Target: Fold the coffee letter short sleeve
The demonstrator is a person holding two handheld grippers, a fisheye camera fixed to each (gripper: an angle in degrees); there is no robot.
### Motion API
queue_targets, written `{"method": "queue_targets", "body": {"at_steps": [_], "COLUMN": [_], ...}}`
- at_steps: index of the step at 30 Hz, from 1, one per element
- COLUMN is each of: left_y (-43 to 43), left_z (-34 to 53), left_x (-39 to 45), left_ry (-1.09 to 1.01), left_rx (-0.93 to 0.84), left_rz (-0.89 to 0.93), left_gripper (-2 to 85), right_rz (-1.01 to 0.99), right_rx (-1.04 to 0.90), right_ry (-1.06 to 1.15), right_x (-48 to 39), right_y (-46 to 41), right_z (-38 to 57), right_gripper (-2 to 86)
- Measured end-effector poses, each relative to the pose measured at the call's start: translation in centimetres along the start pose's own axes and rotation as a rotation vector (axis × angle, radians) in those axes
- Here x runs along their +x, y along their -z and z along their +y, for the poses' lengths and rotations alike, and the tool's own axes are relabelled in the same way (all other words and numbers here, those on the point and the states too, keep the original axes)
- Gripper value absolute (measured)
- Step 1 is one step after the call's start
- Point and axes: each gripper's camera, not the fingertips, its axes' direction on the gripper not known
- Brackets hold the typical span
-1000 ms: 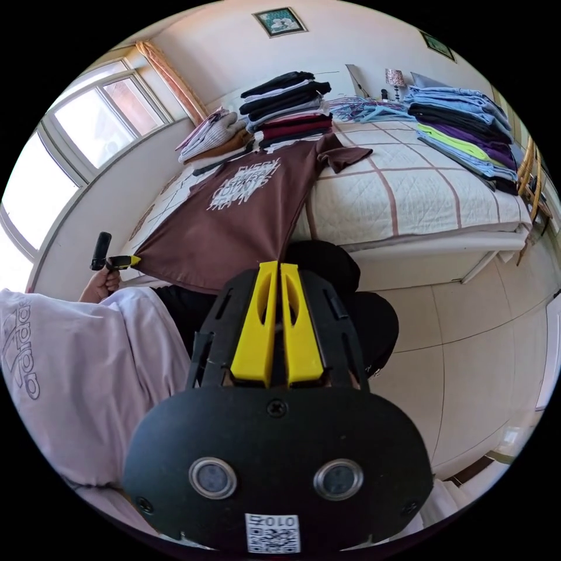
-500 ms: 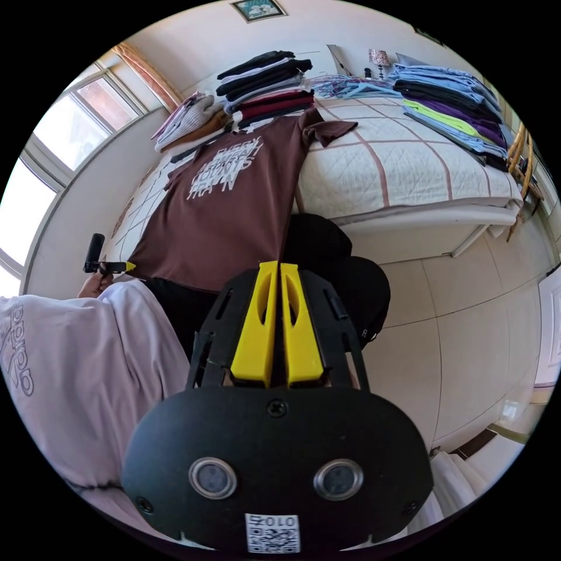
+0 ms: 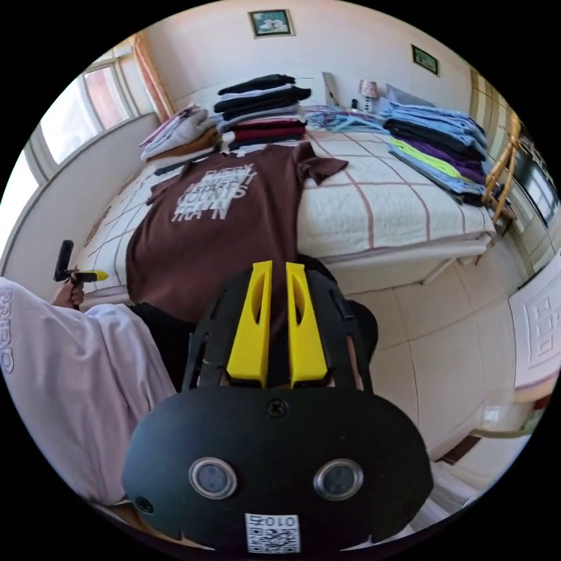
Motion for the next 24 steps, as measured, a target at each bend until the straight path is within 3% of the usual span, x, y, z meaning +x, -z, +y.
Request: {"method": "queue_targets", "body": {"at_steps": [4, 7, 13, 24], "left_y": [5.5, 7.5, 8.1, 4.7], "left_z": [-2.2, -6.2, -17.2, -28.2], "left_x": [-3.1, -4.9, -8.5, -12.8], "left_ry": [0.112, 0.122, 0.124, 0.335], "left_rx": [0.336, 0.462, 0.470, 0.435], "left_rz": [-0.128, -0.203, -0.422, -0.326], "left_gripper": [5.5, 6.3, 8.5, 7.2], "right_rz": [-0.199, -0.232, -0.105, -0.007], "right_rx": [-0.127, -0.295, -0.167, -0.110], "right_ry": [0.094, 0.100, 0.086, 0.045], "right_x": [-3.5, -5.1, -6.2, -7.5], "right_y": [-4.9, -9.0, -4.6, -0.2], "right_z": [-3.5, -4.6, -5.6, -5.9], "right_gripper": [4.6, 3.9, 3.2, 2.8]}}
